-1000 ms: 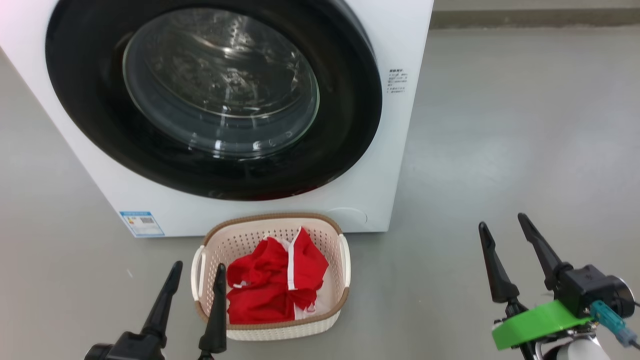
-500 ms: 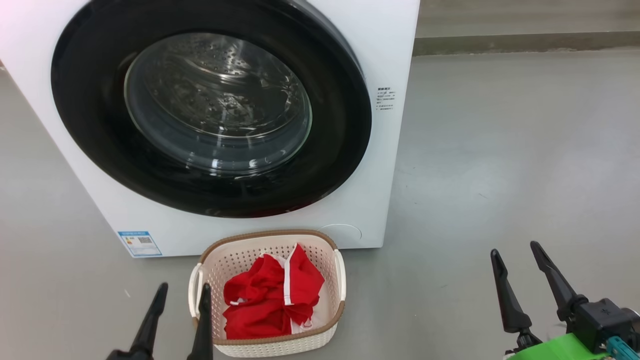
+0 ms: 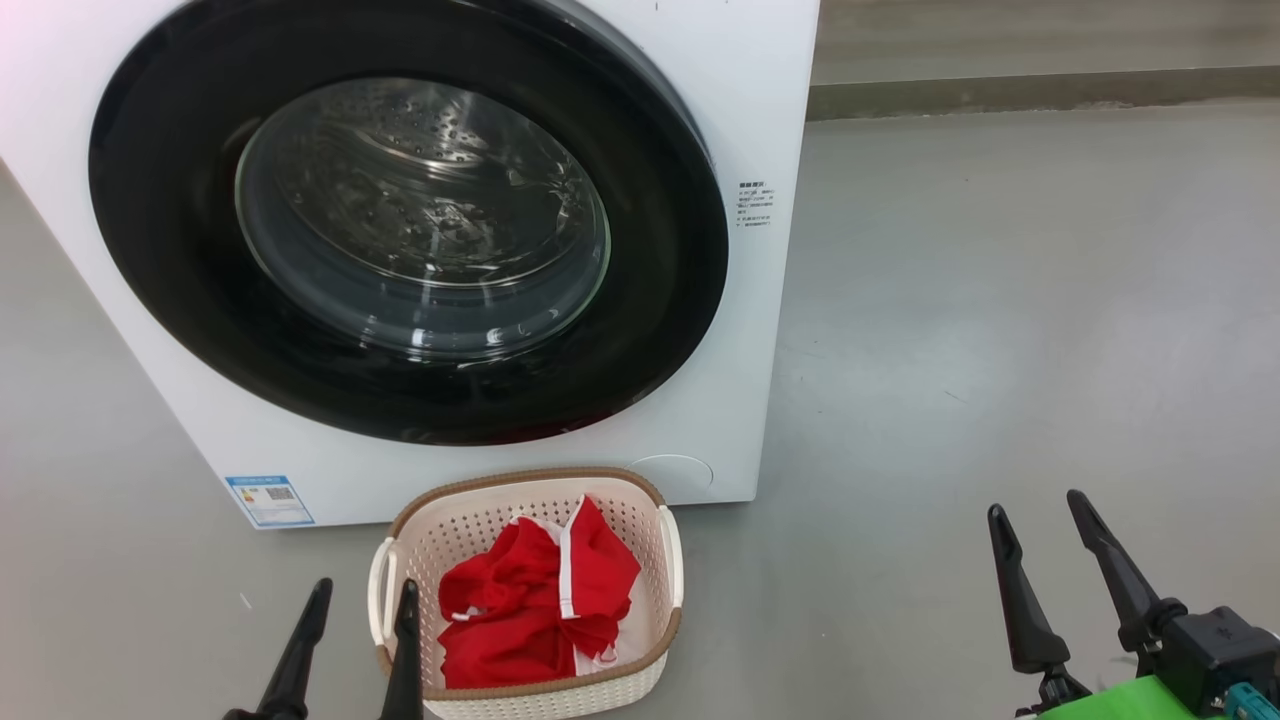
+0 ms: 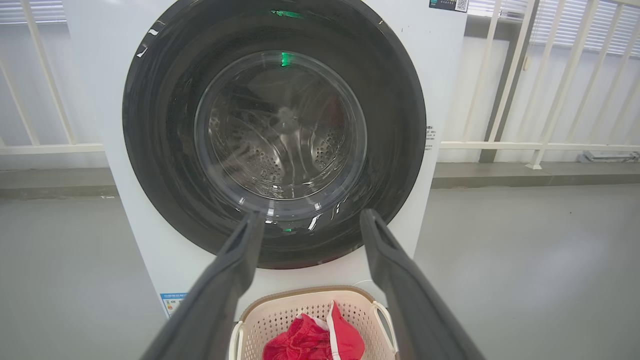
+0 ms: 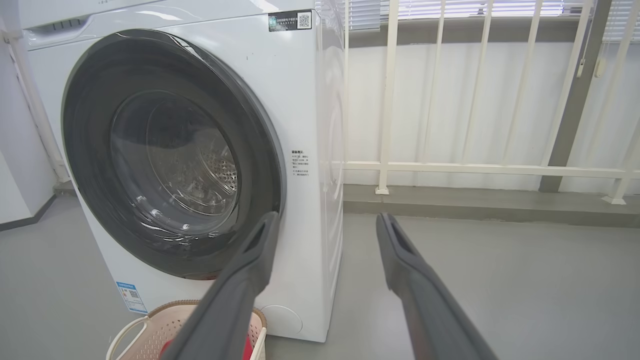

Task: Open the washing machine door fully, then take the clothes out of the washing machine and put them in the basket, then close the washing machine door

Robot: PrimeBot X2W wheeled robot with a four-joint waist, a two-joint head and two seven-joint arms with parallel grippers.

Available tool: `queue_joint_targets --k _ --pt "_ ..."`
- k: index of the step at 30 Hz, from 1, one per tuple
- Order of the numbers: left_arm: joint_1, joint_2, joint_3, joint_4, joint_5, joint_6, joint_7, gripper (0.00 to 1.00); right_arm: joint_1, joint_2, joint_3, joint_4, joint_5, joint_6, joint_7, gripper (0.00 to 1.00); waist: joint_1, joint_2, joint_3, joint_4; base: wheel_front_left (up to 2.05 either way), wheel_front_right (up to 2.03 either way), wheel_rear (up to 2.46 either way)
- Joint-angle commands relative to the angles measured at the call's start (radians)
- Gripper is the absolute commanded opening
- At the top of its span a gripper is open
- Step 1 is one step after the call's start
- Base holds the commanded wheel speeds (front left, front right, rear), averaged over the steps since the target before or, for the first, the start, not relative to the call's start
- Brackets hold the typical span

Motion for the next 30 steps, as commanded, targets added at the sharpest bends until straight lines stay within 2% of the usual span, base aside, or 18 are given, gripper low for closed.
queue_joint_targets --k 1,12,13,20,25,30 --pt "-0.018 0.007 0.034 -0.018 0.006 0.007 -0.008 1.00 -0.008 -0.014 0.018 -0.027 0.008 -0.004 0.001 1.00 0.0000 0.0000 0.000 0.000 0.00 0.00 0.00" --pt "-0.025 0.006 0.035 -0.022 0.014 0.005 -0.008 1.00 -0.017 -0.014 0.031 -0.014 0.000 -0.004 0.001 1.00 0.0000 0.0000 0.000 0.003 0.00 0.00 0.00" --pt "0.000 0.000 0.000 0.002 0.007 0.000 0.000 0.00 0.013 0.000 0.007 0.007 0.002 0.000 0.000 0.00 0.0000 0.0000 0.000 0.003 0.00 0.00 0.00" --pt "0.001 -0.005 -0.001 0.058 -0.009 -0.002 0.014 0.00 0.020 0.014 0.009 0.064 0.020 0.000 0.003 0.00 0.0000 0.0000 0.001 0.003 0.00 0.00 0.00" --pt "-0.008 -0.005 0.007 0.063 -0.068 -0.008 0.030 0.00 0.011 0.010 0.009 0.068 0.080 0.000 0.016 0.00 0.0014 0.0000 0.002 0.004 0.00 0.00 0.00" --pt "-0.015 -0.005 0.013 0.067 -0.126 -0.013 0.043 0.00 0.001 0.006 0.010 0.074 0.139 0.000 0.029 0.00 0.0001 0.0000 0.005 0.005 0.00 0.00 0.00"
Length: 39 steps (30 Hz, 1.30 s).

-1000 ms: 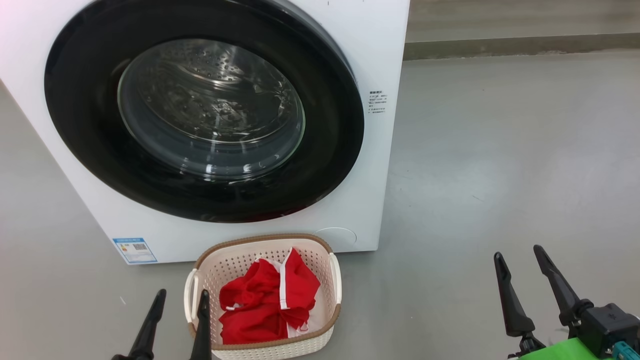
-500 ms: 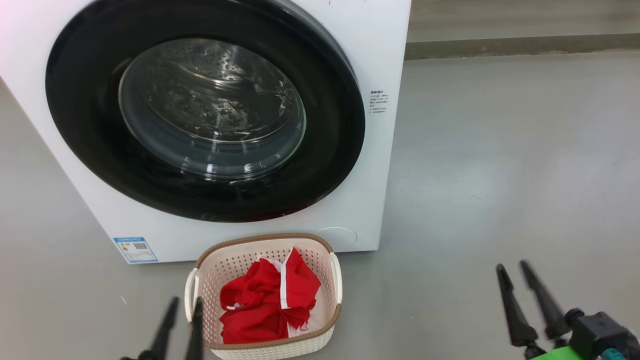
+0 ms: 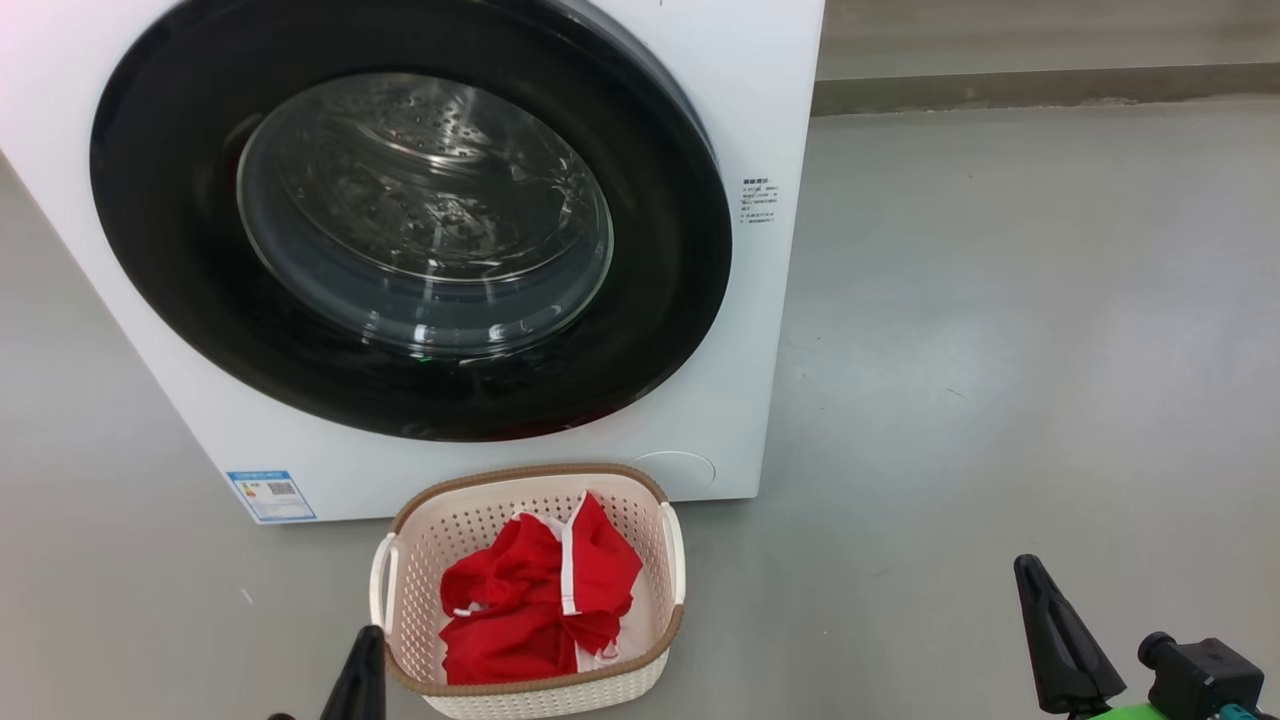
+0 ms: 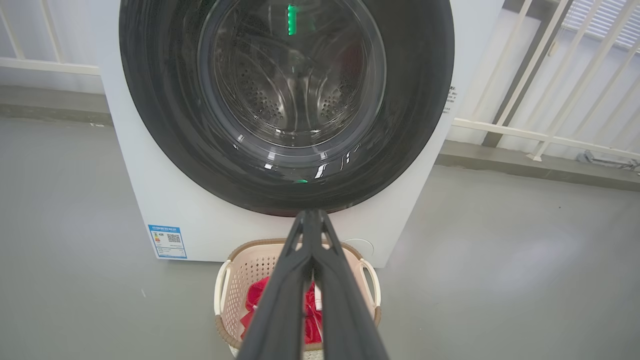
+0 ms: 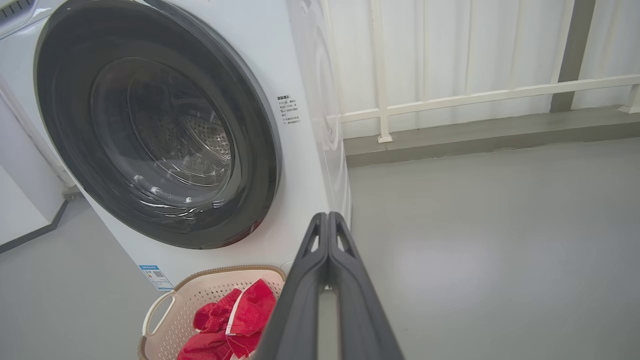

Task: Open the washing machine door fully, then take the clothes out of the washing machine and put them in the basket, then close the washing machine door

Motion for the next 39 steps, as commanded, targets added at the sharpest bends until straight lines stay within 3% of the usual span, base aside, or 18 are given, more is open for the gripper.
queue_joint_targets --k 1,39 --pt "-0.033 0.002 0.014 -0.020 -0.023 -0.004 0.003 0.00 -0.037 -0.010 0.000 -0.022 0.025 0.000 0.005 0.00 0.0000 0.0000 0.000 0.000 0.00 0.00 0.00" --pt "-0.093 0.004 0.069 0.011 -0.469 -0.044 0.111 0.00 -0.110 -0.034 0.002 0.015 0.473 -0.002 0.103 0.00 -0.0001 0.0000 0.016 0.006 0.00 0.00 0.00"
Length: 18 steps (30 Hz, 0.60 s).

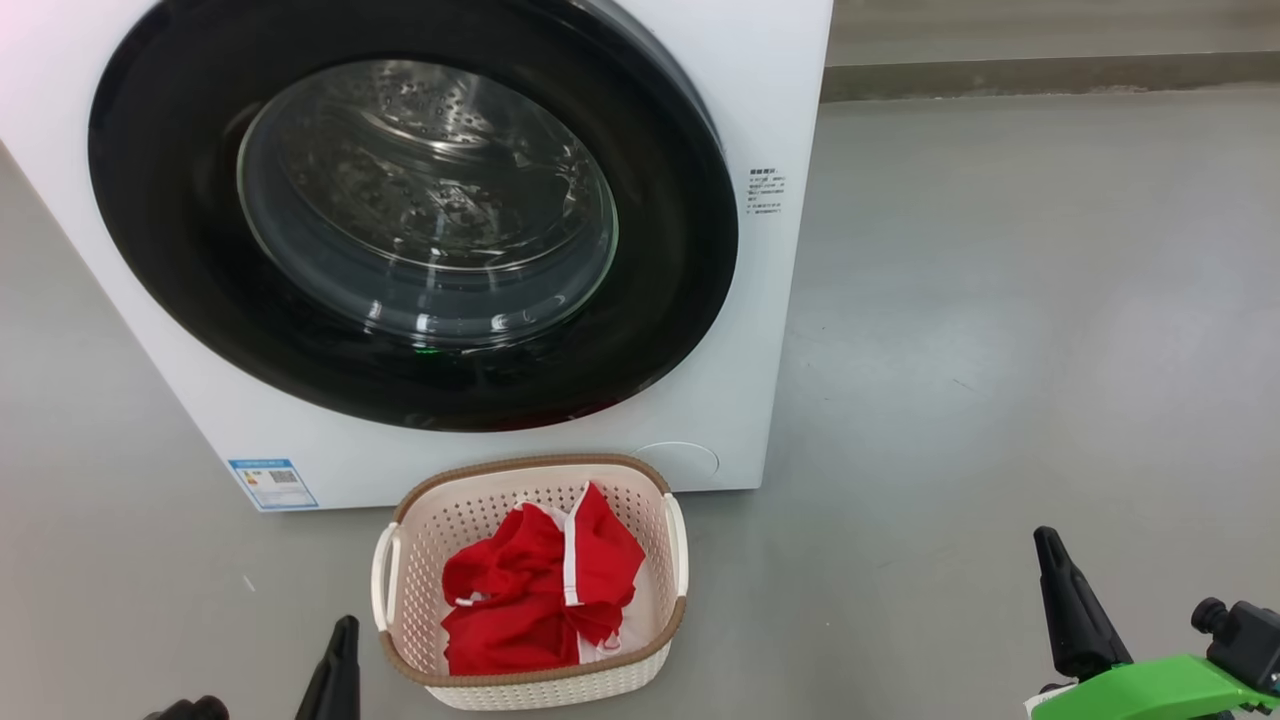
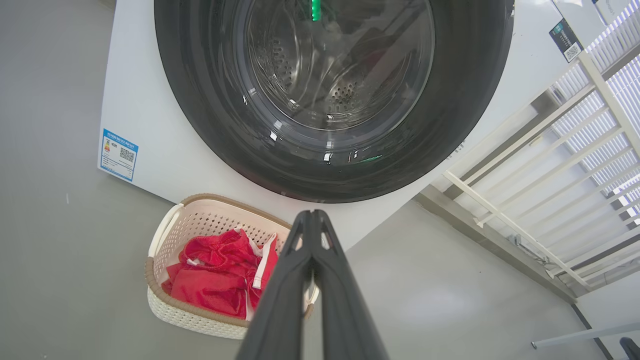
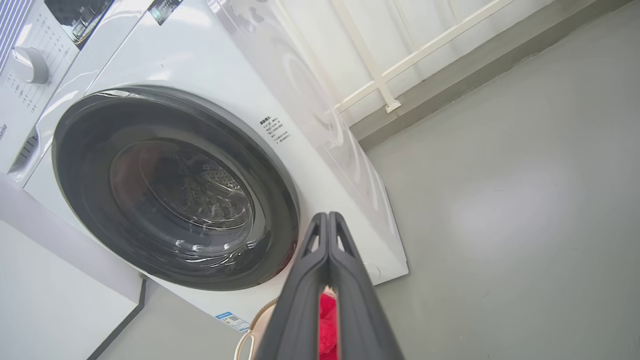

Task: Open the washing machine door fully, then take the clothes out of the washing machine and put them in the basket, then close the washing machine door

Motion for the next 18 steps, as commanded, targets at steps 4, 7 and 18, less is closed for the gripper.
queue_joint_targets --k 4,7,18 --pt "-0.054 0.004 0.028 -0.017 -0.063 -0.012 0.016 0.00 -0.052 -0.021 0.004 -0.018 0.068 -0.002 0.016 0.00 -0.0001 0.0000 0.002 0.001 0.00 0.00 0.00" --pt "-0.059 0.005 0.033 -0.015 -0.099 -0.015 0.024 0.00 -0.058 -0.023 0.004 -0.015 0.104 -0.002 0.024 0.00 -0.0001 0.0000 0.003 0.001 0.00 0.00 0.00" --pt "-0.077 0.005 0.049 -0.005 -0.228 -0.027 0.056 0.00 -0.079 -0.029 0.004 -0.004 0.233 -0.002 0.053 0.00 -0.0001 0.0000 0.008 0.003 0.00 0.00 0.00"
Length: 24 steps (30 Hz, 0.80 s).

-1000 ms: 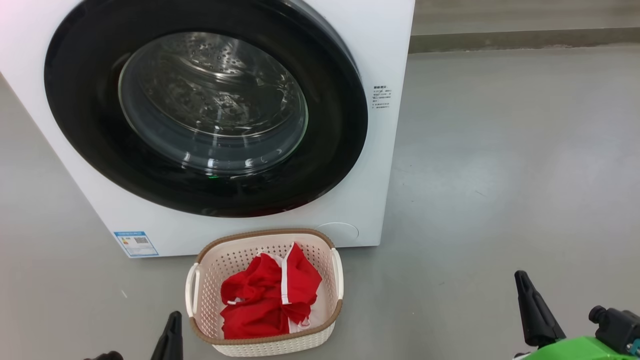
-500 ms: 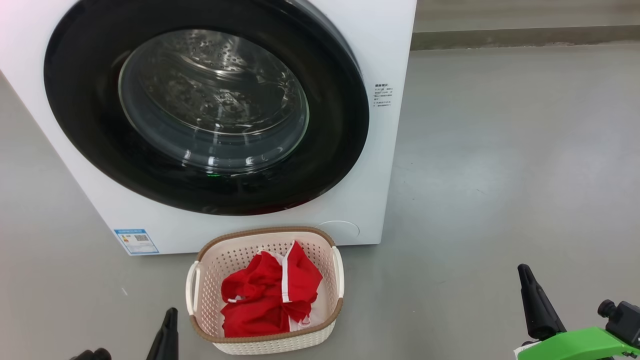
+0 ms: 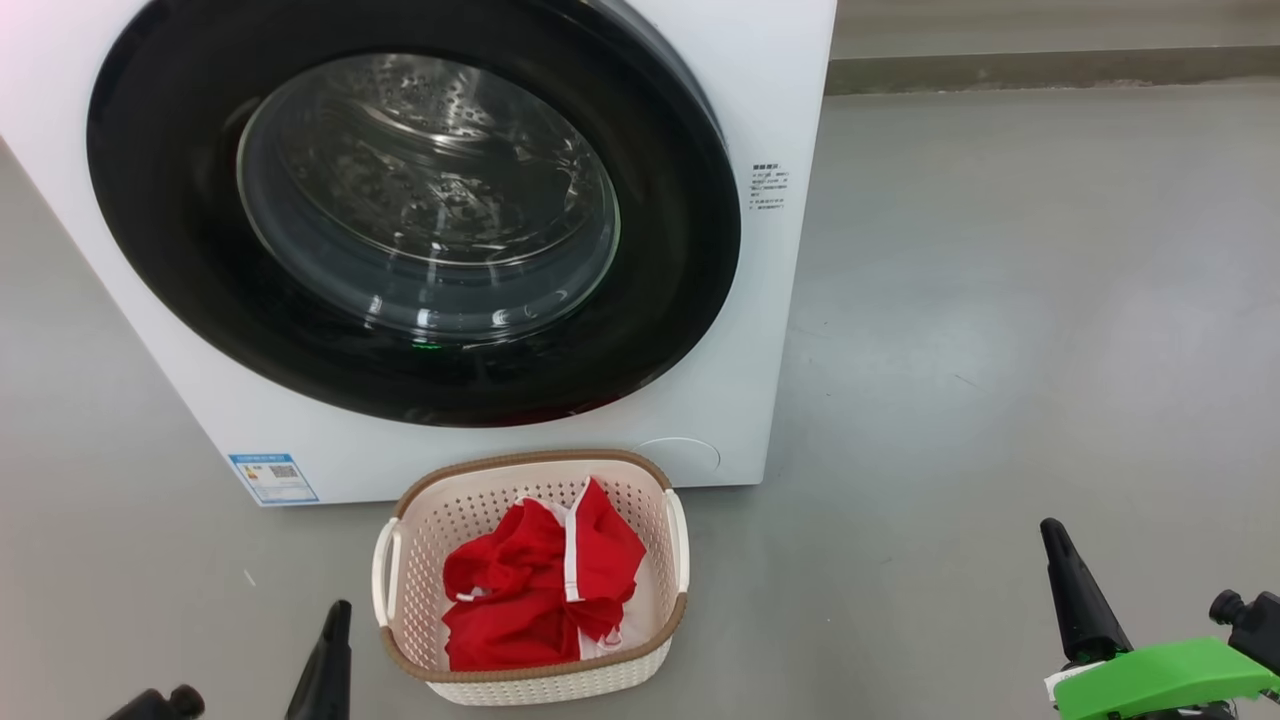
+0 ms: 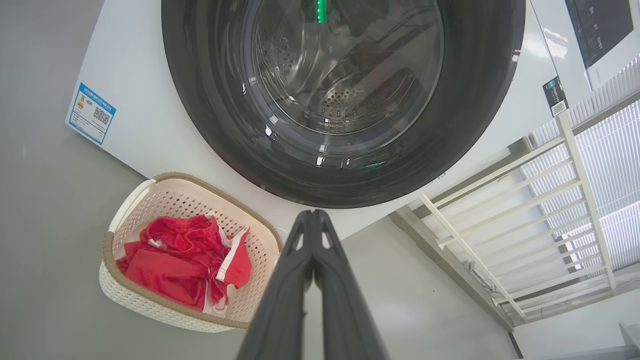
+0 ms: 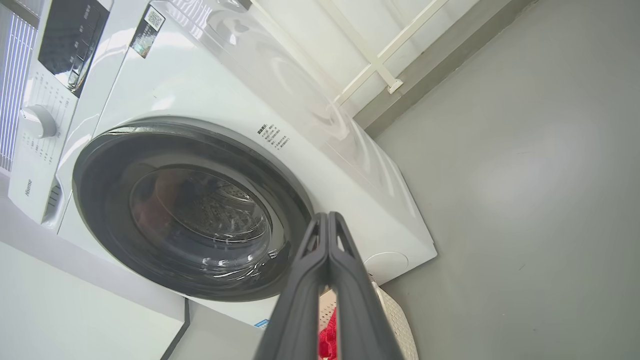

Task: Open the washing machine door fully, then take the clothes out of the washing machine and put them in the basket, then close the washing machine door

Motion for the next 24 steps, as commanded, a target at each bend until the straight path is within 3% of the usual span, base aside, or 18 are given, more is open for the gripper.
queue_joint_targets --k 1,24 --pt "-0.050 0.005 0.029 -0.018 -0.035 -0.010 0.007 0.00 -0.053 -0.015 0.005 -0.021 0.036 -0.002 0.006 0.00 0.0000 -0.0001 0.001 0.000 0.00 0.00 0.00" --pt "-0.086 0.006 0.061 0.002 -0.293 -0.033 0.071 0.00 -0.096 -0.027 0.004 0.001 0.293 -0.003 0.064 0.00 0.0000 -0.0001 0.010 0.004 0.00 0.00 0.00"
